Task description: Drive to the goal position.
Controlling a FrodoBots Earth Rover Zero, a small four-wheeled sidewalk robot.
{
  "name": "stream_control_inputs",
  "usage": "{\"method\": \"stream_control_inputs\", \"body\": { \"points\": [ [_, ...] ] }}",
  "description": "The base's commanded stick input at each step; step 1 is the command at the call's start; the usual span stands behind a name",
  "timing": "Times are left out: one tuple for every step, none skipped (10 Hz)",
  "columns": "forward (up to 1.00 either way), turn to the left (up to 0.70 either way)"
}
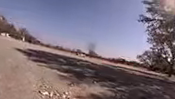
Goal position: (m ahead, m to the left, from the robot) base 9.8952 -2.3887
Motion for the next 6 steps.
{"method": "stream_control_inputs", "body": {
  "points": [
    [0.50, 0.00],
    [0.50, 0.00],
    [0.50, 0.00],
    [0.50, 0.00],
    [0.50, 0.00],
    [0.50, 0.00]
  ]
}}
